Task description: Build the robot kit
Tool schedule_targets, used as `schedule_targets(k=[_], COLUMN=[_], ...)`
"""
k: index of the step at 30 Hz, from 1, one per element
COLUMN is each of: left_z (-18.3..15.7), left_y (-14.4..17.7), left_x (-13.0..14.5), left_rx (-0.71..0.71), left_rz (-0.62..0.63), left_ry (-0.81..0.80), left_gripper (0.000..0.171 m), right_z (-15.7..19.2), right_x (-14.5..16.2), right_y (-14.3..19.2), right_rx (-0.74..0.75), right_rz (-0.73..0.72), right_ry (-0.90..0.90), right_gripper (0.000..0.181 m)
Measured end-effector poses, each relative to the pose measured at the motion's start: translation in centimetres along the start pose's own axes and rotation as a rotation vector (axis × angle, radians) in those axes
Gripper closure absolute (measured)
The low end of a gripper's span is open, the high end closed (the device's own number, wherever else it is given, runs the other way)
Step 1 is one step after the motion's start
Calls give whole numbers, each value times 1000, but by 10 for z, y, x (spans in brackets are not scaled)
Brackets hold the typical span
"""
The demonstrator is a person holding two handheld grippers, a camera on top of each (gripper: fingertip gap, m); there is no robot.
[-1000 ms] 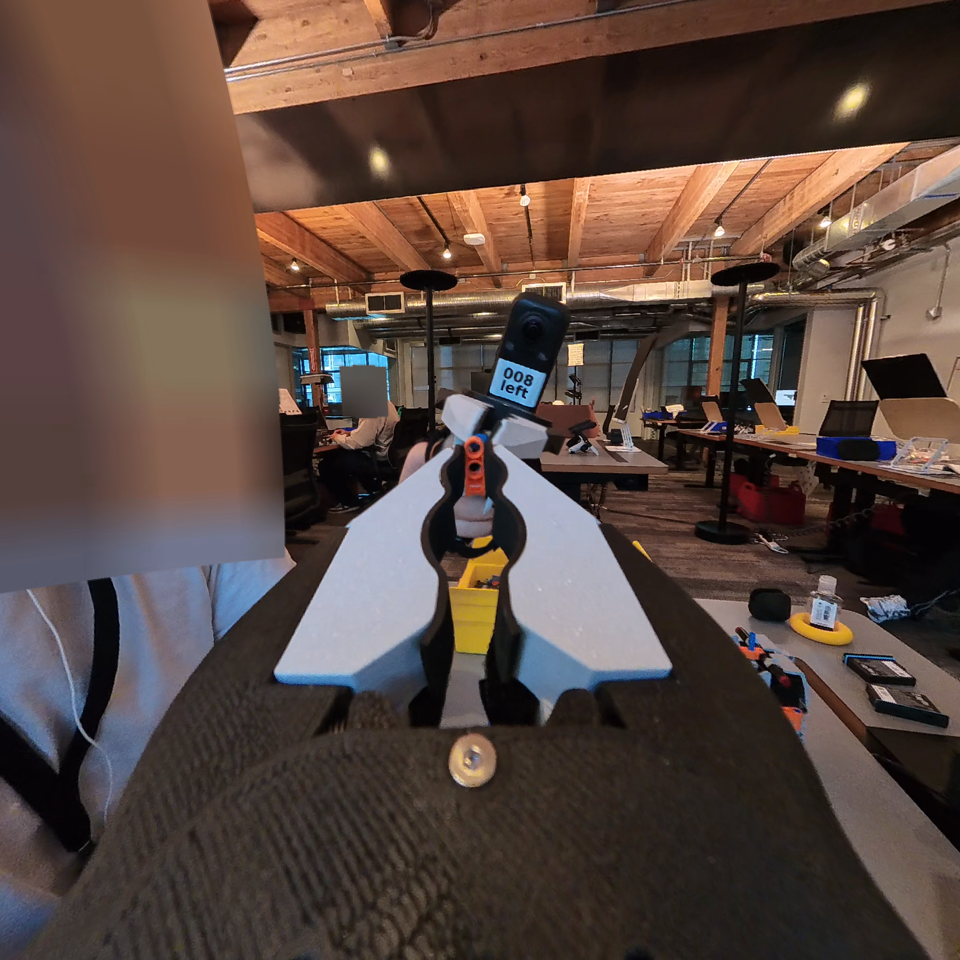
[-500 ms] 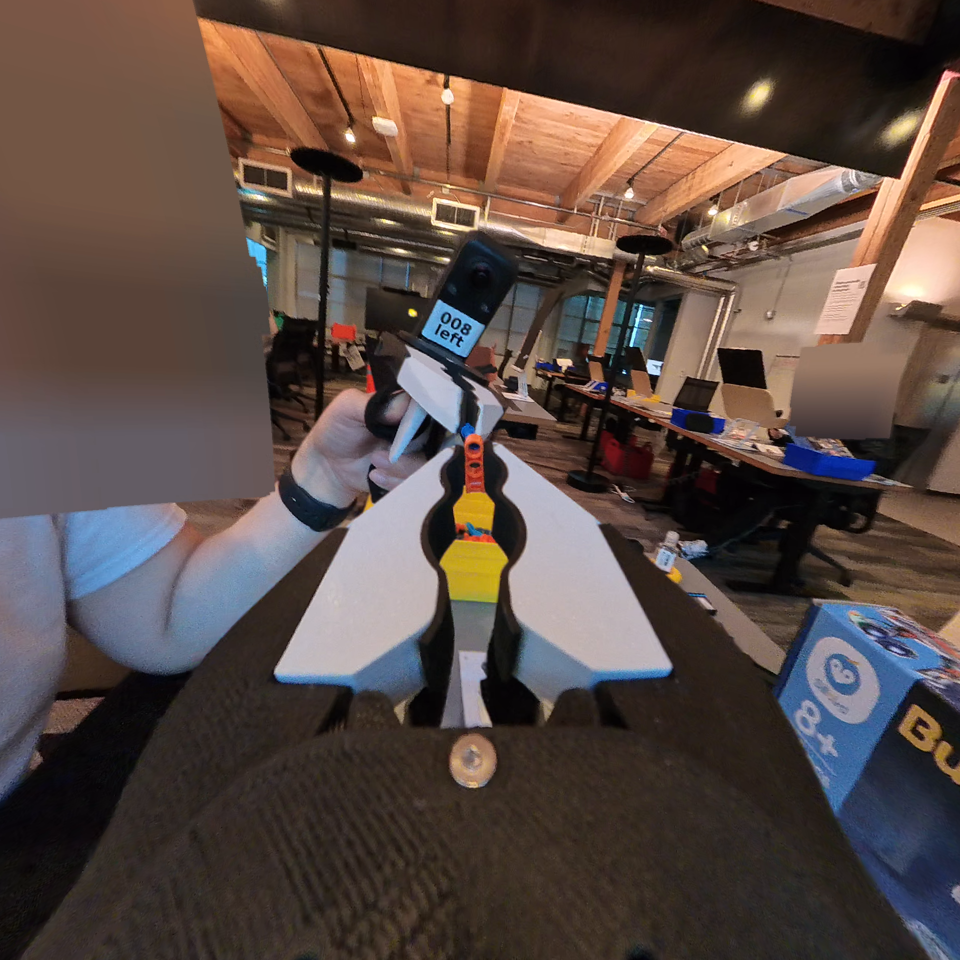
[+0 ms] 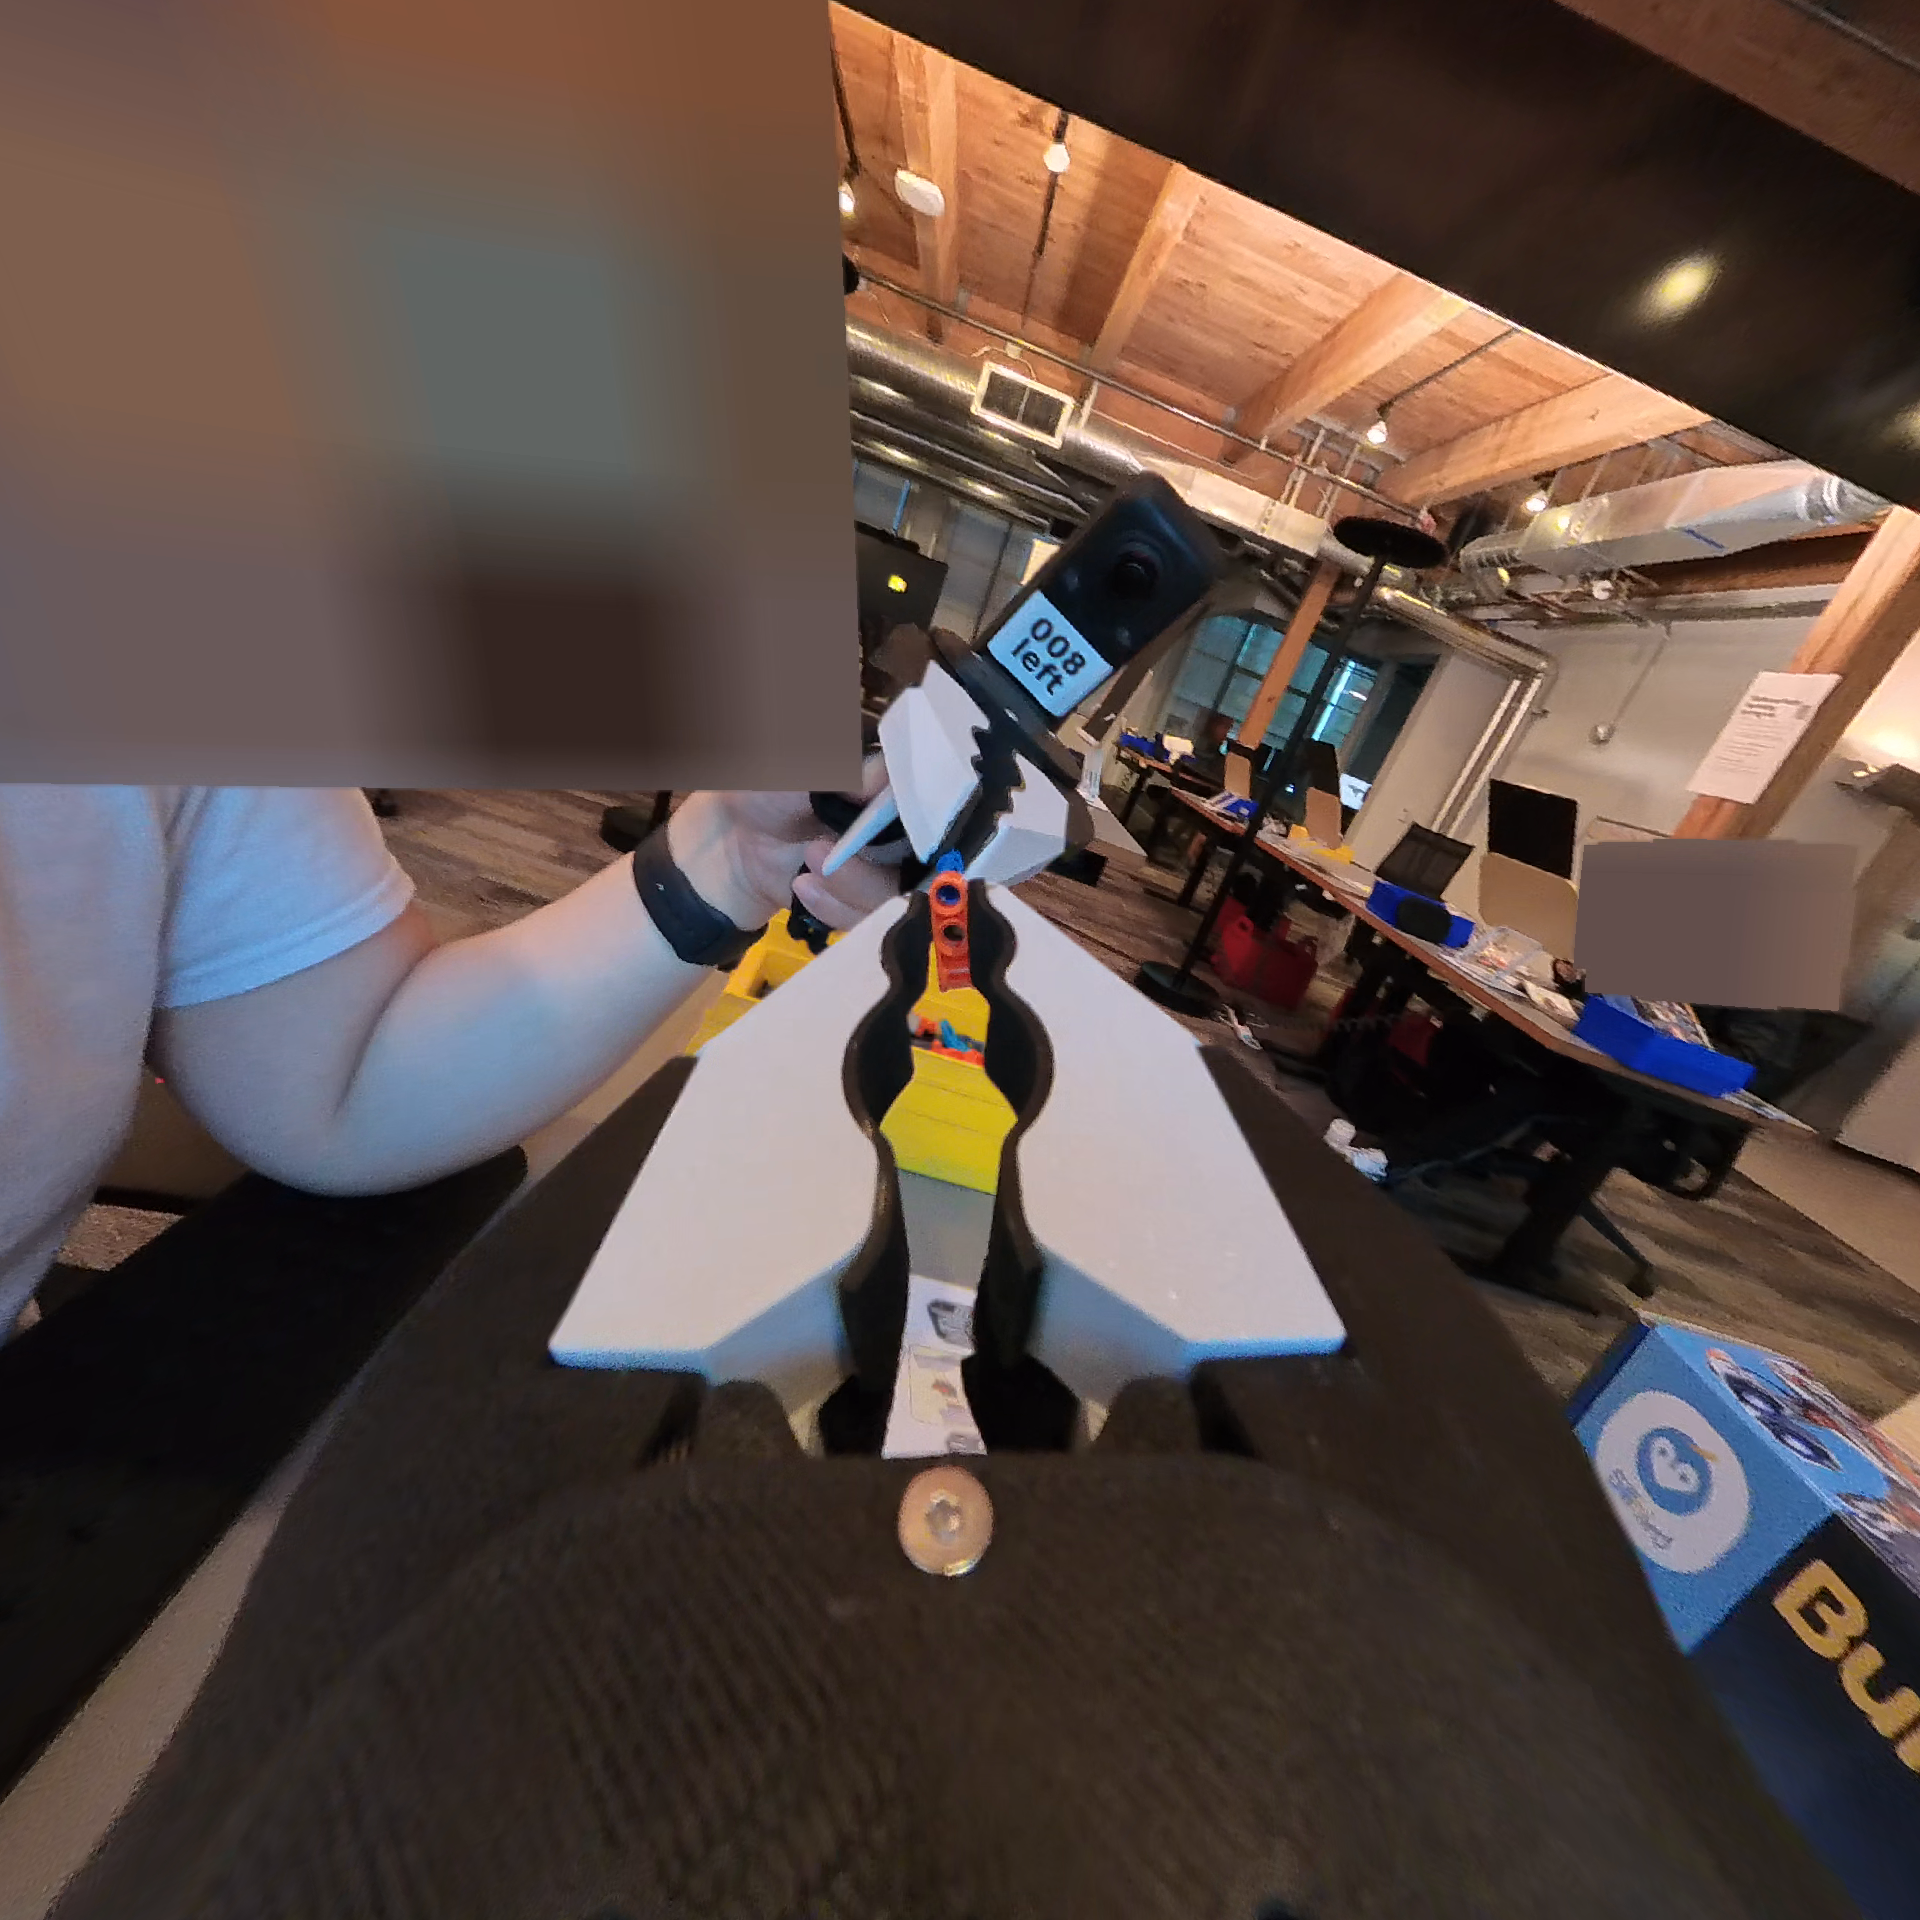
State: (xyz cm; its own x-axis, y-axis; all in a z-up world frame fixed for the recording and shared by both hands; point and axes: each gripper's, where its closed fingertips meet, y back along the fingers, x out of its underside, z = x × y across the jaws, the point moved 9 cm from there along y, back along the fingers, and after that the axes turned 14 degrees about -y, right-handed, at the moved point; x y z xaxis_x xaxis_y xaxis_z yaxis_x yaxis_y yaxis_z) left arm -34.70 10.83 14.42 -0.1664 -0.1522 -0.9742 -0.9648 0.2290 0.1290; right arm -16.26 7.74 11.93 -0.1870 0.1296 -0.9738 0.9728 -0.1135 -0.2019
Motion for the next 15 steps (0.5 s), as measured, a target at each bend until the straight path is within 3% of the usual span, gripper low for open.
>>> schedule_targets(k=[9, 15], left_z=[1, 2], left_y=[0, 2], left_x=[1, 0], left_rx=[63, 3], left_rz=[-21, -14], left_ry=[17, 3], left_gripper=[169, 170], right_z=[0, -2], right_x=[3, 4], right_y=[-1, -2], right_rx=[-63, -10], right_rz=[-37, -15], right_ry=[-40, -17], right_gripper=[176, 176])
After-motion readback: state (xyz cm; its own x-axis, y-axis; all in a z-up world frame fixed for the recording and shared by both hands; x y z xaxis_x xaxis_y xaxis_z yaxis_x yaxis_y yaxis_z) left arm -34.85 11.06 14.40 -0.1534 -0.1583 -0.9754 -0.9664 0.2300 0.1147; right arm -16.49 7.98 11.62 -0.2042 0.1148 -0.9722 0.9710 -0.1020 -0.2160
